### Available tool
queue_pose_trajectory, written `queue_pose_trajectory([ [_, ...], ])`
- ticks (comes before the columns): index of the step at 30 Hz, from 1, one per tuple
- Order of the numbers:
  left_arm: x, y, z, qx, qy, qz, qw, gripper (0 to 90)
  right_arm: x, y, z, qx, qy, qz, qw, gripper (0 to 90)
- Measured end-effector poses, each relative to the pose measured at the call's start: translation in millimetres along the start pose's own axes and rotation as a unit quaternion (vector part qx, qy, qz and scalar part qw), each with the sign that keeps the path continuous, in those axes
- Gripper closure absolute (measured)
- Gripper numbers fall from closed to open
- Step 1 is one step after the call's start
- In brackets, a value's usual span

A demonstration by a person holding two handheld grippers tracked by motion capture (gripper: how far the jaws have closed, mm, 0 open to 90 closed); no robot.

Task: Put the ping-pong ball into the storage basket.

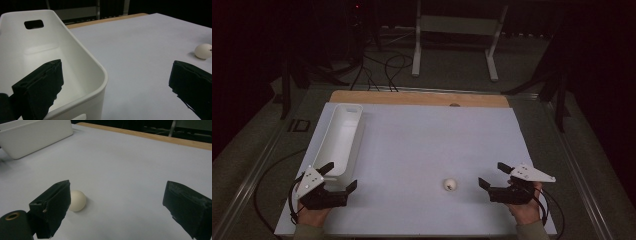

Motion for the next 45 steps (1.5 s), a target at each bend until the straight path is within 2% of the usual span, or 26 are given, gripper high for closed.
queue_pose_trajectory([
  [14, 1.0, 0.1, -0.2, -0.005, 0.007, 0.009, 0.9999, 0.1, 3.1, -6.9, -8.2, 0.022, -0.01, 0.008, 0.9997, 7.0],
  [24, 0.9, 0.2, -1.1, -0.003, 0.006, 0.006, 1.0, 0.1, 7.1, -11.2, -14.2, 0.048, -0.018, 0.02, 0.9985, 6.9],
  [35, 0.5, 0.0, -1.7, 0.0, 0.002, 0.005, 1.0, 0.4, 12.2, -15.9, -19.6, 0.064, -0.026, 0.036, 0.9969, 6.9],
  [45, 0.5, 0.1, -1.8, 0.002, 0.0, 0.002, 1.0, 0.4, 15.7, -16.8, -25.7, 0.085, -0.033, 0.037, 0.9952, 6.9],
])
Point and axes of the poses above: each handheld gripper's, and its own axes: z roughly backward along the jaws, y roughly out of its underside, x roughly to its left, the point moved 3 cm from there along -z, roughly forward along the jaws, and after that the axes turned 7 degrees about x, right-handed, at the moved point
